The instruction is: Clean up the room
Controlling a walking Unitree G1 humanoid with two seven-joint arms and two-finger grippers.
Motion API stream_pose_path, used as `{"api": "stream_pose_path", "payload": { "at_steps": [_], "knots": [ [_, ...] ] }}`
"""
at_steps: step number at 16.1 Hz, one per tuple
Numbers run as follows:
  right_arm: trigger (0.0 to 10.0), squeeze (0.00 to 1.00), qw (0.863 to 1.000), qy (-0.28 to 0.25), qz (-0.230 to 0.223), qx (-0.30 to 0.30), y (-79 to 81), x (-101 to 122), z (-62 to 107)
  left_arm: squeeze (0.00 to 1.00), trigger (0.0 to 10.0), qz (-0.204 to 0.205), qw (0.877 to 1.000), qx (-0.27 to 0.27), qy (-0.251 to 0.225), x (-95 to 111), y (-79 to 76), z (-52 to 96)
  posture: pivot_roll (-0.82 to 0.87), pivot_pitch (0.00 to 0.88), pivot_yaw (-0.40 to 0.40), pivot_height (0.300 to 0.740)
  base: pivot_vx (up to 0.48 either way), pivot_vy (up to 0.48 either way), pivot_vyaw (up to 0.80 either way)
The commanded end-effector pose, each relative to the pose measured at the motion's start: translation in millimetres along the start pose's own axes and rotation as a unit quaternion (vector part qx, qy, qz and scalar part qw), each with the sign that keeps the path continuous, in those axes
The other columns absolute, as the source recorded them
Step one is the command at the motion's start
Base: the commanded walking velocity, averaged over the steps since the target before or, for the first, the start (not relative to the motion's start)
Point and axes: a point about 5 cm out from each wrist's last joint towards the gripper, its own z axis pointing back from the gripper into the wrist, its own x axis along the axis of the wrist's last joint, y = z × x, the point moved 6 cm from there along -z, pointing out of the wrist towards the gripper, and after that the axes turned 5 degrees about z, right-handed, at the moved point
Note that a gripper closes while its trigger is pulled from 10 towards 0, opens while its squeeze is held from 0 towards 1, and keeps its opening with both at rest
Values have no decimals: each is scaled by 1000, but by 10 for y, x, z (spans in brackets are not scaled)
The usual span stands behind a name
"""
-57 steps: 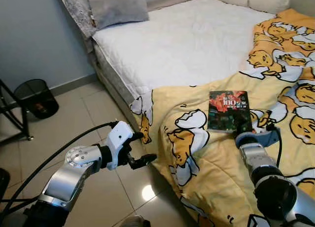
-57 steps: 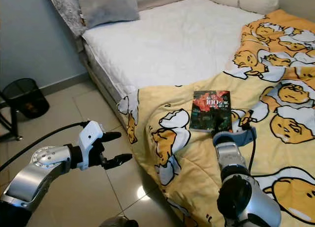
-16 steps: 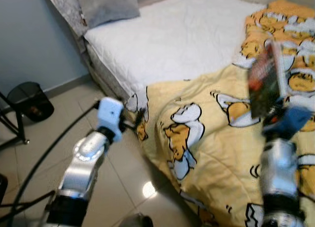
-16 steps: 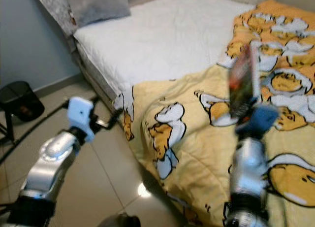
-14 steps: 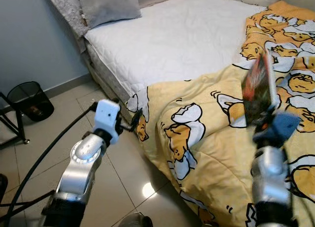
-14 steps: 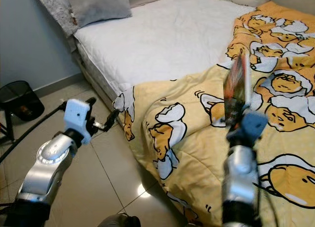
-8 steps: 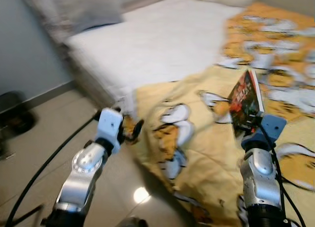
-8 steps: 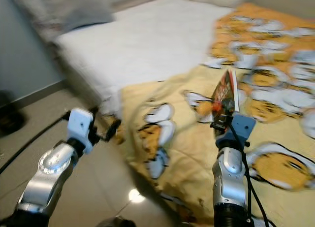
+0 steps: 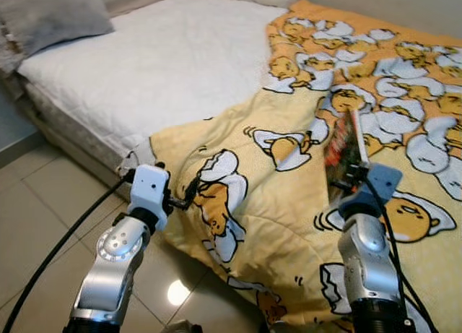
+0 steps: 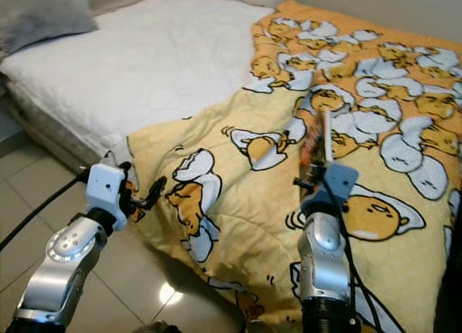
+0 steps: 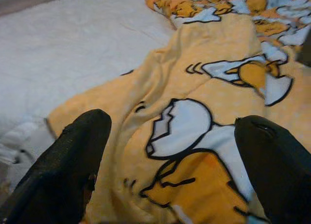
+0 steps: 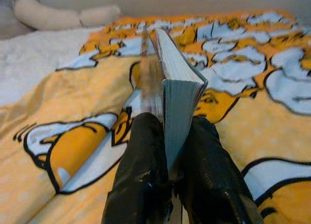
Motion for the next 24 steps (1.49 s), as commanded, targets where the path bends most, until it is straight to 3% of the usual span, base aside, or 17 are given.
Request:
{"api": "stream_pose_path", "payload": {
  "at_steps": [1, 5, 7, 9, 12, 13, 15, 17, 19, 24],
  "knots": [
    [10000, 0, 999, -43, 13, -29, -51, 201, -4, 0, 10000, 11, 1000, 0, -5, 78, 42, -36, 35, 0, 13, 740, 0, 0, -781],
    [10000, 0, 1000, -21, -22, 8, 97, 133, -46, 0, 10000, 0, 999, 27, -30, 189, 161, -119, 9, 0, 46, 740, 0, 0, -791],
    [10000, 0, 1000, -18, -3, -6, 53, 126, -73, 0, 10000, -10, 1000, 15, -17, 165, 120, -141, 13, 0, 48, 740, 0, 0, -800],
    [10000, 0, 1000, -8, -11, -26, -24, 91, -90, 0, 10000, -9, 1000, 16, -10, 144, 125, -150, 24, 0, 41, 740, 0, 0, -800],
    [10000, 0, 1000, 3, -23, -15, -8, 43, -91, 0, 10000, 32, 999, 25, 2, 123, 182, -151, 42, 0, 36, 740, 0, 0, -800],
    [10000, 0, 1000, 7, -19, -10, 25, 26, -92, 0, 10000, 30, 999, 17, 1, 154, 180, -151, 58, 0, 37, 740, 0, 0, -800],
    [10000, 0, 1000, 15, -19, -5, 64, -23, -88, 0, 10000, -14, 1000, 18, -8, 182, 192, -158, 59, 0, 37, 740, 0, 0, -800],
    [10000, 0, 1000, 15, -18, 13, 176, 5, -102, 0, 10000, -7, 999, 27, -20, 216, 211, -188, 37, 0, 50, 740, 0, 0, -800],
    [10000, 0, 998, 31, -53, 15, 203, -13, -120, 0, 10000, -1, 999, 34, -17, 217, 215, -201, 38, 0, 47, 740, 0, 0, -800],
    [10000, 0, 998, 29, -40, 26, 245, -30, -103, 0, 10000, -3, 999, 35, -20, 216, 237, -205, 41, 0, 47, 740, 0, 100, -800]
  ]
}}
